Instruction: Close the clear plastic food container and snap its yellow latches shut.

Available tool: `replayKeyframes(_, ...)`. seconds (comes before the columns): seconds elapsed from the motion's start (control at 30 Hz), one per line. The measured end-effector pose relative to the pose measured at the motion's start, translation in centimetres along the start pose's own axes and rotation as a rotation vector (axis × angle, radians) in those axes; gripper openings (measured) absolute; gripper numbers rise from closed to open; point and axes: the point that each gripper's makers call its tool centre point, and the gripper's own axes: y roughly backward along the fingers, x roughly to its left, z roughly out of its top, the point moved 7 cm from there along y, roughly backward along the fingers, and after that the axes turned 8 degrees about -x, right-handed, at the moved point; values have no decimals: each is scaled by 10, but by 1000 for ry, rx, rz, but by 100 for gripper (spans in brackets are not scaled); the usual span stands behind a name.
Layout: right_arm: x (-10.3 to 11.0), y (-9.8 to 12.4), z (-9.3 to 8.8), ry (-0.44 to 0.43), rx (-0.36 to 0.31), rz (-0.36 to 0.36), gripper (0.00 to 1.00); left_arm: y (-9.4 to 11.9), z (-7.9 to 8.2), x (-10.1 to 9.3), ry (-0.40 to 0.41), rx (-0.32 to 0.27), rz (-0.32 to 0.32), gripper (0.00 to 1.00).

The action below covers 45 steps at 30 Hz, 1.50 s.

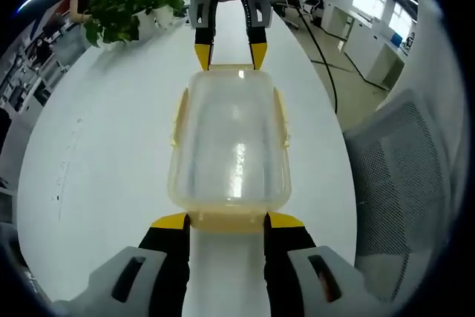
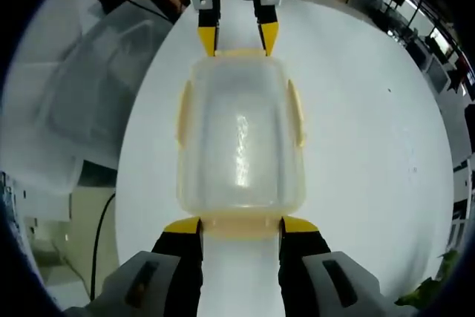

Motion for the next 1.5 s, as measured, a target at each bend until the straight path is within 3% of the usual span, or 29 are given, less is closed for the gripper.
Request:
replayKeyframes(0.97, 4, -5, -3, 16, 9, -34, 40, -5, -4, -1, -15, -14, -23, 40)
replayKeyframes(1.1, 6, -6, -5, 18, 19, -41, 42, -5, -5, -3, -26, -24, -14, 50)
replayKeyframes(1.33, 11, 12, -9, -60, -4, -73, 48, 11, -11, -1, 44, -50, 20, 52)
replayKeyframes(1.43, 14, 22, -3, -176, -67, -106, 48, 19, -8, -2, 129, -91, 45, 52)
replayKeyframes(1.5, 15, 26, -1, -244, -72, -119, 46, 22, -6, -1, 189, -97, 69, 52)
